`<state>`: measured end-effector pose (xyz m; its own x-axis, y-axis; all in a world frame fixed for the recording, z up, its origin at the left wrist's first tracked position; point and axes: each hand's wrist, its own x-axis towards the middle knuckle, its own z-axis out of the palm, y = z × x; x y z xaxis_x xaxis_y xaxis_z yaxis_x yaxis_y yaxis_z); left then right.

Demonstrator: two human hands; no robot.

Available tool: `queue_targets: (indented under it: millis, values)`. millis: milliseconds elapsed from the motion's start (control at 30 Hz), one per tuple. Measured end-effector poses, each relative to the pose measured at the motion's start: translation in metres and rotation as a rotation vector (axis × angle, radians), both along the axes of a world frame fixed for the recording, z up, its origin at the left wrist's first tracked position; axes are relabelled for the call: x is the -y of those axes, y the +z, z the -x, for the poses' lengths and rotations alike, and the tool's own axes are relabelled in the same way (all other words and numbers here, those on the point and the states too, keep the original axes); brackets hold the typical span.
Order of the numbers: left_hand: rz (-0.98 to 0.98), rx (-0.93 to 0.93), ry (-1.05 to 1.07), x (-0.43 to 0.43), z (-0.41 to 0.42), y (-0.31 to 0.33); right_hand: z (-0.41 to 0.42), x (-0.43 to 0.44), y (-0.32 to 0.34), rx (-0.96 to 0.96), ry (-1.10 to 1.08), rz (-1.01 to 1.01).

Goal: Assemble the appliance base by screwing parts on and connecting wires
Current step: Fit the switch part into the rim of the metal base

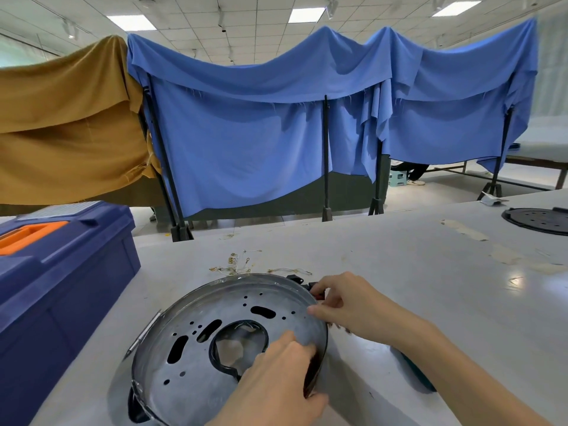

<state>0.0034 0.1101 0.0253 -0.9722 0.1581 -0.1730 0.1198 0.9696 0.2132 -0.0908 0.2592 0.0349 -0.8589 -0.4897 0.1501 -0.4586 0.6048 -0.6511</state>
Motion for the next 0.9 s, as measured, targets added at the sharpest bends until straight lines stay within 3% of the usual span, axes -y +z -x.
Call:
queue_targets:
  millis: [500, 600, 700, 900]
  values:
    - [0.076, -0.109, 0.073, -0.003, -0.001, -0.009, -0.003, -0.002, 0.001, 0.033, 0.005, 0.073]
    - [0.090, -0.113, 0.068, -0.004, -0.001, -0.010, 0.007, -0.022, 0.009, 0.046, -0.095, 0.101]
    - [0.098, -0.101, 0.065, -0.006, -0.002, -0.009, 0.019, -0.041, 0.009, -0.009, -0.211, -0.027]
    - [0.117, -0.079, 0.077, -0.003, -0.004, -0.005, 0.026, -0.049, -0.007, 0.079, -0.237, -0.324]
